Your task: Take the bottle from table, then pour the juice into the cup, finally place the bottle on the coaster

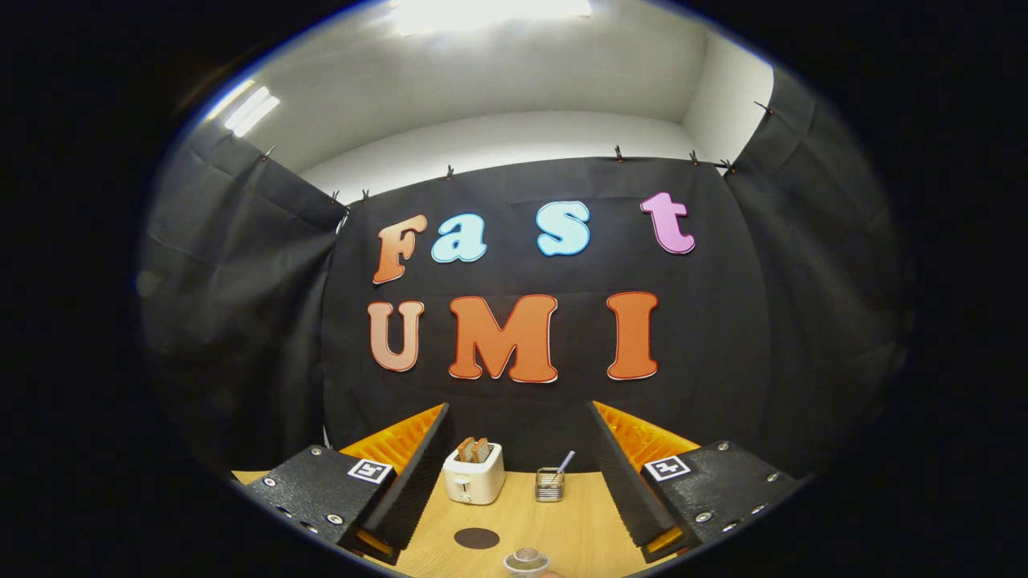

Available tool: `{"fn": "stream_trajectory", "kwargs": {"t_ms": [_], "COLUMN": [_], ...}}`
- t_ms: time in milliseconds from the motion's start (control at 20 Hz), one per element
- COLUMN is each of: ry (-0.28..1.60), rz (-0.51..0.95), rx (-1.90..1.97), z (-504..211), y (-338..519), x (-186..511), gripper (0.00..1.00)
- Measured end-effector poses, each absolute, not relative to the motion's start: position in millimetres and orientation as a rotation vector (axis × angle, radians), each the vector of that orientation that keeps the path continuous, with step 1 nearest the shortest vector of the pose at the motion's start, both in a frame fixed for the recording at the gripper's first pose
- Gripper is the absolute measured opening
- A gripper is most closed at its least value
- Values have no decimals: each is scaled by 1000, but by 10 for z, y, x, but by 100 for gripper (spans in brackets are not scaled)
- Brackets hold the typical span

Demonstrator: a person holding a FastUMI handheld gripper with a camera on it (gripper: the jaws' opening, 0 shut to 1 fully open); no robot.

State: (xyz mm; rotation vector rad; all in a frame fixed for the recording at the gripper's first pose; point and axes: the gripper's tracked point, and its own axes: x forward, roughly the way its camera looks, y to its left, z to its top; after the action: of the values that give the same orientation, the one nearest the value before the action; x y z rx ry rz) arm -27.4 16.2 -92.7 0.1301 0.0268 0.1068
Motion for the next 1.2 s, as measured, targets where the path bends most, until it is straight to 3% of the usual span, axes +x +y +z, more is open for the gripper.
{"fn": "stream_trajectory", "kwargs": {"t_ms": [450, 650, 1200], "ry": [52, 40, 276], "rz": [180, 134, 129], "rx": [167, 95, 124], "z": [-1745, -2116, -3599], "y": [432, 338, 352], "x": [-457, -543, -650], "gripper": [98, 98, 98]}}
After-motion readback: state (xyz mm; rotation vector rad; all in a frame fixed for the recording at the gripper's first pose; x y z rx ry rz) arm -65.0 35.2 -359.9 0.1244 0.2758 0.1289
